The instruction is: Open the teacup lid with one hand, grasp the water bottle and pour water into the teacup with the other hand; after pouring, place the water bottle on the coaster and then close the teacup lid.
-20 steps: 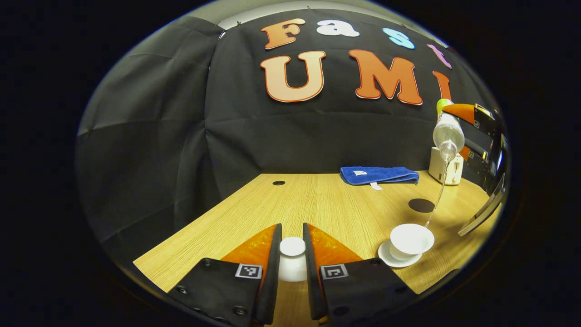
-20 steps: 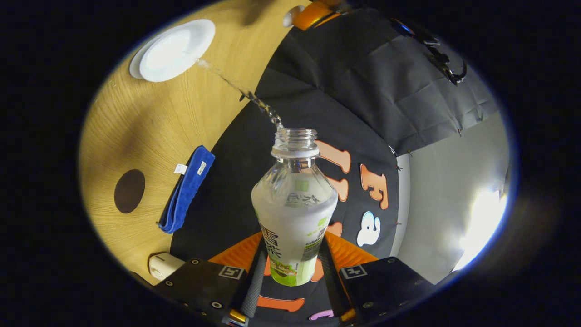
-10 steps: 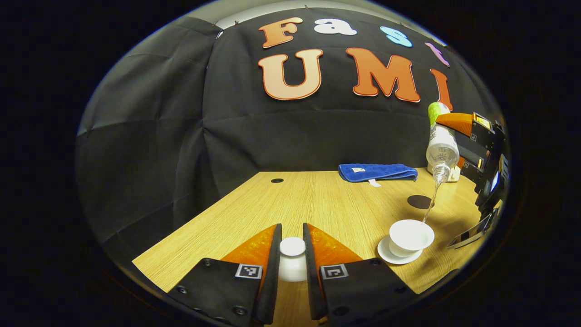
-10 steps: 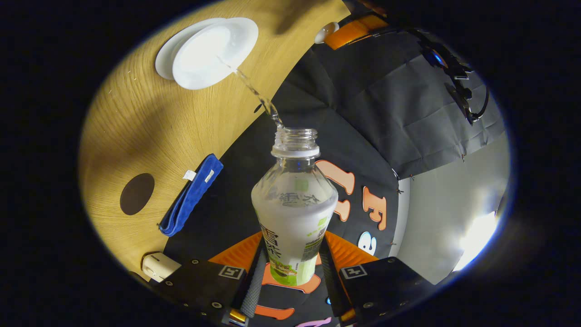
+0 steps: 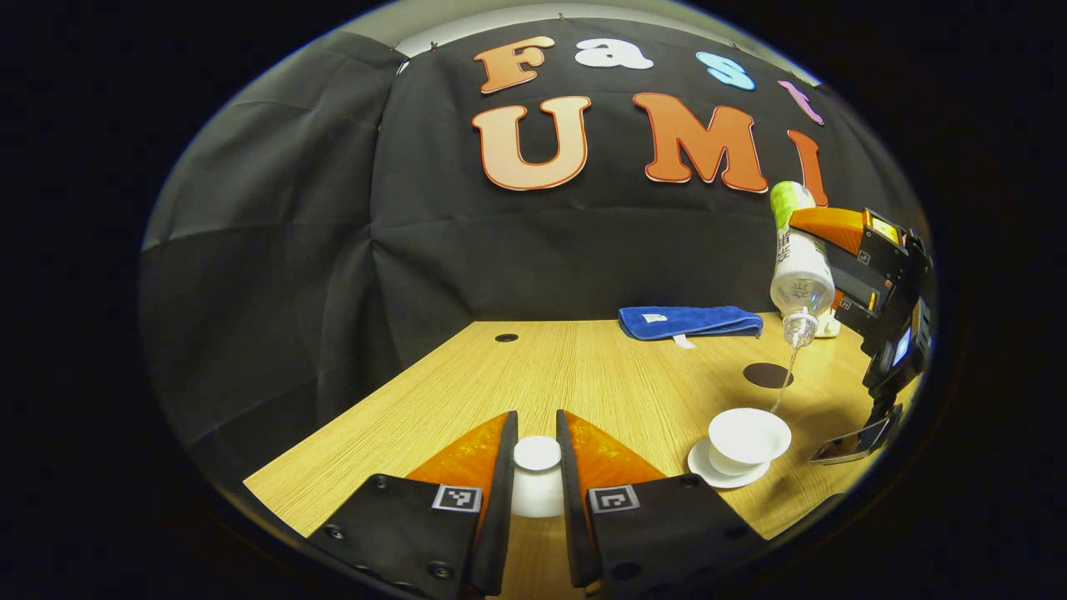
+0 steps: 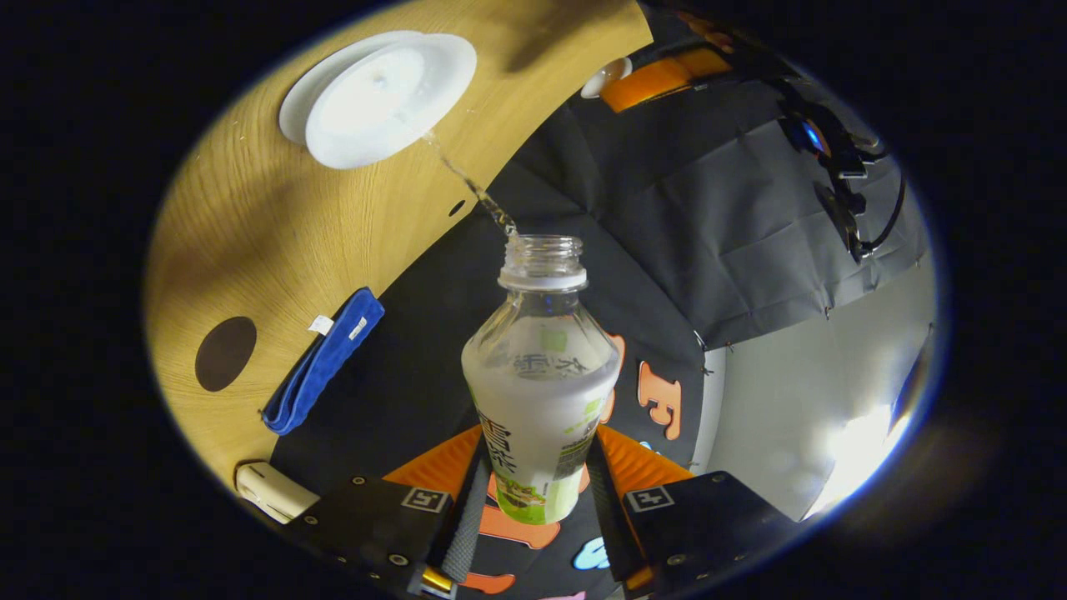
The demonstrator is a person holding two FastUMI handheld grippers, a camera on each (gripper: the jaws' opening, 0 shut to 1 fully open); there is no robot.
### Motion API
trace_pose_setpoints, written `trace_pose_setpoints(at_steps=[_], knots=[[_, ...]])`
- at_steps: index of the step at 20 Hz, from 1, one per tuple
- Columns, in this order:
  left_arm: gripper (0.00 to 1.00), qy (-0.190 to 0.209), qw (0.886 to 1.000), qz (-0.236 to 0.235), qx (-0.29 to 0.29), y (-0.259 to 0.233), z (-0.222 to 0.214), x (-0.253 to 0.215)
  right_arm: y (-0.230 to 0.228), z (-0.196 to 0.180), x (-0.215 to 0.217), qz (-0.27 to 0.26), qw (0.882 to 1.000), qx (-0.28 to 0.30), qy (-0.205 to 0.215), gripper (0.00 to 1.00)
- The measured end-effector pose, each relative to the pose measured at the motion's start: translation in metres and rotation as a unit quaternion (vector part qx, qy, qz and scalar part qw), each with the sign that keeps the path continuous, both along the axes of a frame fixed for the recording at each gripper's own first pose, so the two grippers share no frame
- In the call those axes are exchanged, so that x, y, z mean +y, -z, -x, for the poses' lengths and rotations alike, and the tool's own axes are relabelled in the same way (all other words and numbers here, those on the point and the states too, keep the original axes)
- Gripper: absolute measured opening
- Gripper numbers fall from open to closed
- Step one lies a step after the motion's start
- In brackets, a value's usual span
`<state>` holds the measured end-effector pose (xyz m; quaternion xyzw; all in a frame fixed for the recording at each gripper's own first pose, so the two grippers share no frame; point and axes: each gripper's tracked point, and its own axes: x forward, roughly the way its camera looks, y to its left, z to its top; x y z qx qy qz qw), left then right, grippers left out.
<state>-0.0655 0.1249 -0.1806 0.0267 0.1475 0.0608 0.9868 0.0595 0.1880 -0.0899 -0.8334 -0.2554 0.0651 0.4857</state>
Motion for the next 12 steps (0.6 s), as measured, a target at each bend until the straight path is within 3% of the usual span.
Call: trace_pose_setpoints(at_steps=[6, 9, 12], knots=[[0.33, 0.002, 1.000, 0.001, -0.009, -0.006, 0.002, -0.001, 0.008, 0.003, 0.000, -0.016, 1.000, 0.026, 0.005, 0.65], [0.32, 0.008, 1.000, -0.004, -0.014, -0.008, 0.001, -0.006, 0.027, 0.008, -0.005, -0.069, 0.992, 0.101, 0.026, 0.63], [0.33, 0.011, 1.000, -0.001, -0.021, -0.013, -0.002, -0.013, 0.038, 0.015, -0.004, -0.120, 0.982, 0.141, 0.029, 0.63]])
